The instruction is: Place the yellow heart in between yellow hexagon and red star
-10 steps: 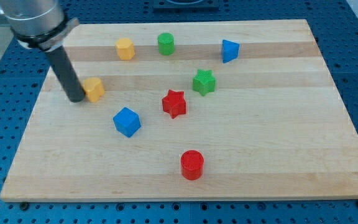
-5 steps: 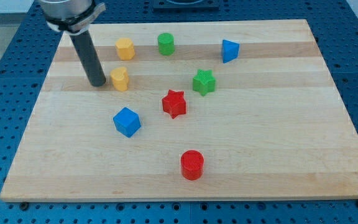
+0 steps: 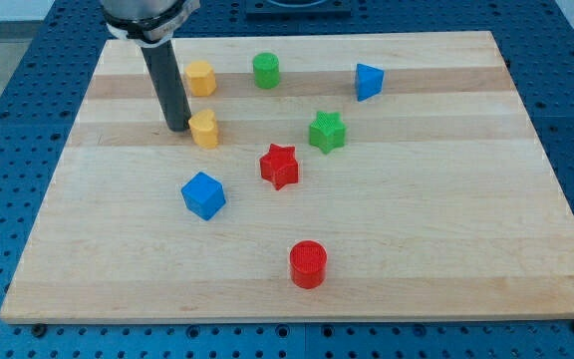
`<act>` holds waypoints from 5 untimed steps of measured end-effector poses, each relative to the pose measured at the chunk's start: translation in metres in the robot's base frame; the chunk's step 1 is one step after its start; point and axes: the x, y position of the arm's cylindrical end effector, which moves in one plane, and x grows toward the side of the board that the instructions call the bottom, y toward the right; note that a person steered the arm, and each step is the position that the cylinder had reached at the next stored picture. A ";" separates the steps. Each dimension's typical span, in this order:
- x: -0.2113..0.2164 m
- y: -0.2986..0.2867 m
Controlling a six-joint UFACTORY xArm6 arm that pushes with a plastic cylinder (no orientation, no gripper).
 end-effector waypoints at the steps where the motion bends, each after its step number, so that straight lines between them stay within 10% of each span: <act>1: 0.017 0.005; 5: 0.062 0.026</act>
